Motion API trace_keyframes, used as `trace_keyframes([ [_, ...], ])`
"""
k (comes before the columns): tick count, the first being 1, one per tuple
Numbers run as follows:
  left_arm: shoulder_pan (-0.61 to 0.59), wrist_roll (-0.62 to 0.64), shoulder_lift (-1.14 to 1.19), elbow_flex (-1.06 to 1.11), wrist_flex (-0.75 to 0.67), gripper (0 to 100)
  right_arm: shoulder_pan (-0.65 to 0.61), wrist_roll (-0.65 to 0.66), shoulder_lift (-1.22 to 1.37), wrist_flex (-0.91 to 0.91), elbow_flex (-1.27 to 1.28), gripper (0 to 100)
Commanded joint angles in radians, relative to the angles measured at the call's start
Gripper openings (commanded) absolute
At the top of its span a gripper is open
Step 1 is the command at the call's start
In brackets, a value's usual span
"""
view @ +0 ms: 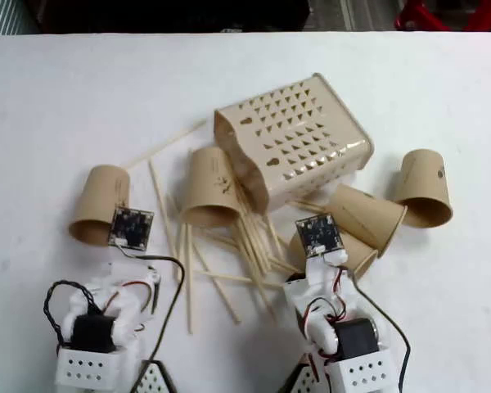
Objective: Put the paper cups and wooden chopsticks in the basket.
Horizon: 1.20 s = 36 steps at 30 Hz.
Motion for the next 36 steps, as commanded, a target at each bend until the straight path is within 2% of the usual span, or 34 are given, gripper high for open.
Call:
trace_keyframes([
  [1,0.004,-0.008,-0.008,-0.006,0.006,3,0.01,0.002,-0.01,0.007,0.009,1.9],
  [13,0.004,-0.008,-0.008,-0.006,0.006,3,0.01,0.002,-0.01,0.007,0.009,1.9],
  [18,0.07,-0.005,-0.008,-0.006,0.006,2,0.004,0.0,-0.01,0.007,0.009,1.9],
  [29,0.077,-0.008,-0.01,-0.015,0.005,3,0.012,0.002,-0.01,0.007,0.008,2.0],
  [33,0.077,-0.008,-0.01,-0.028,0.005,3,0.015,0.002,-0.01,0.027,-0.066,2.1],
  [36,0.071,-0.008,-0.01,-0.025,0.005,3,0.074,0.003,-0.01,0.031,-0.152,2.1],
])
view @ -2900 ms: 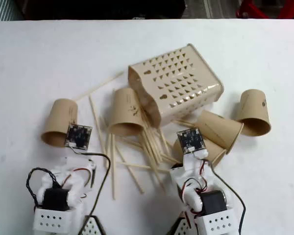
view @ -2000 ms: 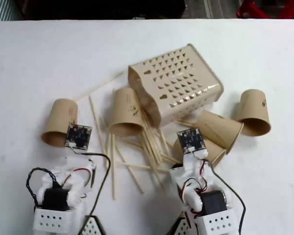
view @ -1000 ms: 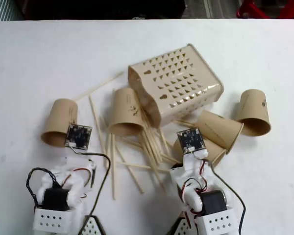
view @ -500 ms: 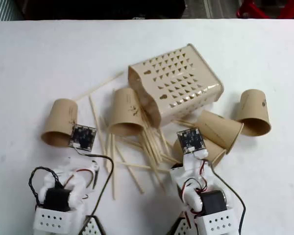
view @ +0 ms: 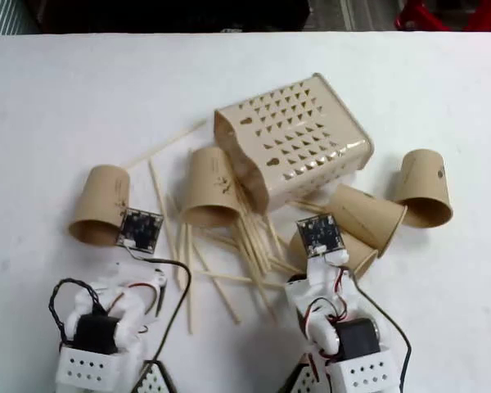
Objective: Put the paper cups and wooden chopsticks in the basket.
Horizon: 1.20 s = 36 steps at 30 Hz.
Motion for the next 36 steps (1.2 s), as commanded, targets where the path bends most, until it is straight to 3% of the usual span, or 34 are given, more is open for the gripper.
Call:
trace_keyframes([
  [1,0.005,-0.008,-0.01,-0.023,0.005,3,0.09,0.018,-0.008,0.004,-0.129,2.2],
  [7,0.004,-0.009,-0.01,-0.021,0.005,3,0.228,0.299,-0.01,-0.102,-0.258,11.5],
  [11,0.004,-0.009,-0.01,-0.021,0.005,3,0.326,0.267,-0.002,-0.131,-0.37,18.9],
  [17,0.004,-0.009,-0.01,-0.02,0.005,3,0.407,0.308,0.039,-0.127,-0.542,15.3],
  [24,0.004,-0.009,-0.01,-0.02,0.006,3,0.559,0.489,0.453,-0.117,-0.755,15.6],
  [30,0.004,-0.009,-0.01,-0.02,0.008,3,0.682,0.784,0.805,-0.082,-0.944,15.8],
  [36,0.004,-0.009,-0.01,-0.006,0.005,3,0.766,0.947,1.052,-0.09,-1.014,26.4],
])
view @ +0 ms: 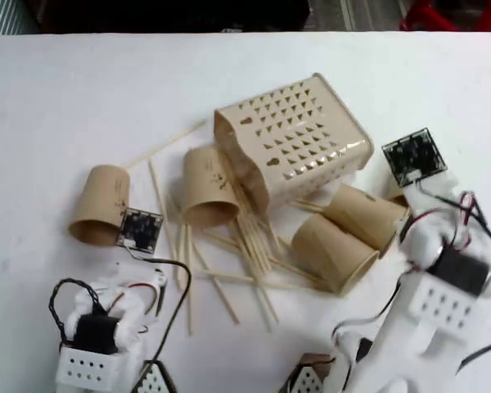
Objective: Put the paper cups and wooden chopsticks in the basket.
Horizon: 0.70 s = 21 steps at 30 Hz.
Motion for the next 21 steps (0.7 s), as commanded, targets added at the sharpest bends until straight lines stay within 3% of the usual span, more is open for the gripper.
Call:
trace_keyframes([
  [1,0.008,-0.009,-0.01,-0.005,0.005,3,0.044,0.087,0.122,-0.022,-0.064,26.5],
  [6,0.007,-0.009,-0.01,-0.005,0.005,3,0.061,0.164,0.274,-0.136,-0.063,26.5],
  [17,0.007,-0.009,-0.01,-0.005,0.005,3,0.041,0.157,0.621,-0.476,-0.063,26.5],
  [21,0.007,-0.009,-0.01,-0.005,0.005,3,0.045,0.115,0.674,-0.513,-0.069,26.5],
])
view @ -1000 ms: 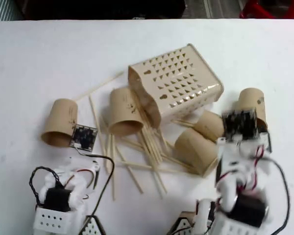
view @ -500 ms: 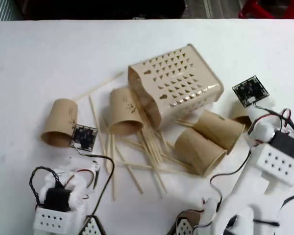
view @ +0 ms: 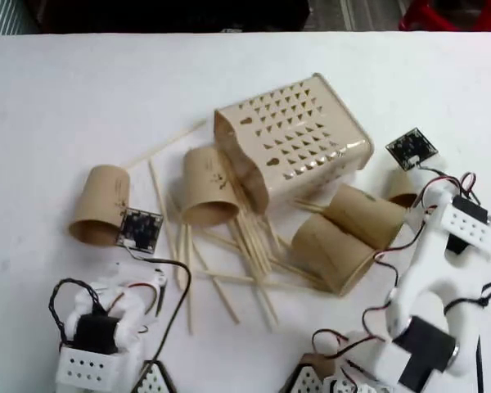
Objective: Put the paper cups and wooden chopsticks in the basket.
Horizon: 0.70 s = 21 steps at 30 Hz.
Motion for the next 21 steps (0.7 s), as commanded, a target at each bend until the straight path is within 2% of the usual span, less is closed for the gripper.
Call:
trace_keyframes([
  [1,0.007,-0.009,-0.01,-0.005,0.005,3,-0.002,-0.054,0.002,-0.035,-0.043,26.5],
  [8,0.007,-0.009,-0.01,-0.005,0.005,3,-0.007,-0.158,-0.104,-0.018,-0.043,26.5],
  [12,0.008,-0.009,-0.01,-0.005,0.005,3,-0.019,-0.196,-0.269,0.097,-0.044,26.6],
  [15,0.01,-0.009,-0.01,-0.005,0.005,3,-0.084,-0.198,-0.43,0.255,-0.044,26.6],
  [18,0.01,-0.009,-0.01,-0.005,0.005,3,-0.203,-0.212,-0.593,0.423,-0.044,26.6],
  [21,0.007,-0.009,-0.01,-0.005,0.005,3,-0.344,-0.331,-0.737,0.516,-0.046,26.7],
])
